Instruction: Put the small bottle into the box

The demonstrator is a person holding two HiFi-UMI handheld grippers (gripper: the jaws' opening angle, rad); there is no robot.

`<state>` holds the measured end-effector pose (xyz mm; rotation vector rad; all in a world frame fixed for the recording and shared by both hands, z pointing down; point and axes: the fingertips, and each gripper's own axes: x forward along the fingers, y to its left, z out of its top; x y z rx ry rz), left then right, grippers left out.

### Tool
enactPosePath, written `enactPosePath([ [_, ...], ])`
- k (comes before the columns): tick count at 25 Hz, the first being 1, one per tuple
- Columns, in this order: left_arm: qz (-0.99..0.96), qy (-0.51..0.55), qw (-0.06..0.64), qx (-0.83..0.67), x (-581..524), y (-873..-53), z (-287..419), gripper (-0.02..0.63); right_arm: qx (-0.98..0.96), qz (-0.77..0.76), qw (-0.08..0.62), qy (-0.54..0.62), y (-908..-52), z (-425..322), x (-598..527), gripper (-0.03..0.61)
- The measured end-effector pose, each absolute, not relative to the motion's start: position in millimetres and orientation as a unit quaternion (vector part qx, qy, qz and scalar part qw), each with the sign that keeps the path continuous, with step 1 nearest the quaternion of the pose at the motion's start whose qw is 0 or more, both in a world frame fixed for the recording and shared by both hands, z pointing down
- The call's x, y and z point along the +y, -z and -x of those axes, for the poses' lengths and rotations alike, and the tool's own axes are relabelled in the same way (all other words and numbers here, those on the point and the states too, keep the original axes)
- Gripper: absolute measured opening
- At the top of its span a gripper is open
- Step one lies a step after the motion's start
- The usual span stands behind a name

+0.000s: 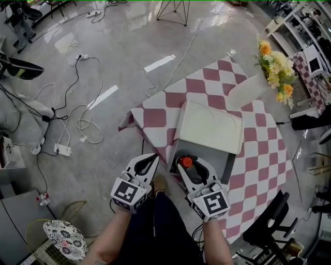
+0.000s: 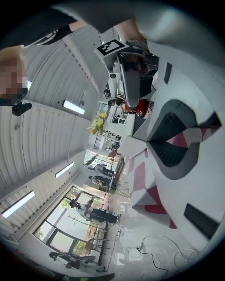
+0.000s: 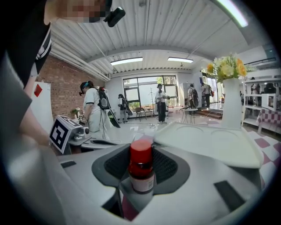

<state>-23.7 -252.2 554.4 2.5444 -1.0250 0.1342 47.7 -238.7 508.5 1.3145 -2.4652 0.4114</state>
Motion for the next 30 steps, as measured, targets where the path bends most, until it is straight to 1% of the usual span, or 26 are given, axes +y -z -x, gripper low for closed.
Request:
enactPosePath([
  [5, -0.908, -0.051, 0.200, -0.364, -252, -559, 24, 0.002, -0.866, -0.446, 0.183, -0.134, -509, -42, -240, 0.153],
  [10, -0.906, -0.054, 0.200, -0.368, -254, -561, 26, 0.003, -0.877, -0.427, 0.192, -0.113, -508, -35, -239, 0.153],
  [18, -0.906, -0.048, 0.200, -0.370, -253, -558, 25, 0.002, -0.869, -0.433, 0.198, -0.135, -514, -44, -232, 0.155],
  [21, -0.905, -0.050, 0.202, -0.371, -251, -559, 23, 0.002, -0.875, -0.430, 0.185, -0.127, -510, -41, -234, 0.155],
  [30, -0.905, -0.056, 0.195, -0.374, -247, -557, 22, 0.002, -0.878, -0.421, 0.196, -0.115, -512, -41, -229, 0.158],
])
